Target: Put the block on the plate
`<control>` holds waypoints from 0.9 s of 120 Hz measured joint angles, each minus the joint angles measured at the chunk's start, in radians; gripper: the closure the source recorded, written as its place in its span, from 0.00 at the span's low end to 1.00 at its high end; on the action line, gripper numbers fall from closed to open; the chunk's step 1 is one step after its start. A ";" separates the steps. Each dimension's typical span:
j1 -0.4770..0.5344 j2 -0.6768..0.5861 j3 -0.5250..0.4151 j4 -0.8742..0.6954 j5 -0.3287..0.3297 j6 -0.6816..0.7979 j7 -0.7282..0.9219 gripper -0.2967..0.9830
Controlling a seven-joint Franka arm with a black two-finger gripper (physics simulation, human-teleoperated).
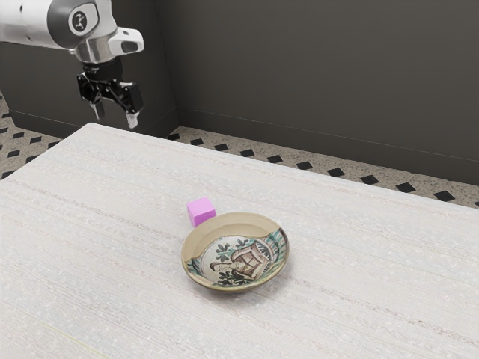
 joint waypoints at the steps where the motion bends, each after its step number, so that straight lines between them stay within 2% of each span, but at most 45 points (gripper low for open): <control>1: 0.000 0.000 0.000 0.000 0.000 0.000 0.001 0.23; 28: 0.000 0.003 0.000 0.000 0.000 0.004 0.015 0.23; 42: -0.010 0.029 -0.002 0.001 -0.029 0.007 -0.018 0.23; 70: -0.071 0.152 -0.002 0.086 -0.072 0.020 -0.266 0.23; 108: -0.092 0.307 0.009 0.100 -0.104 0.109 -0.639 0.23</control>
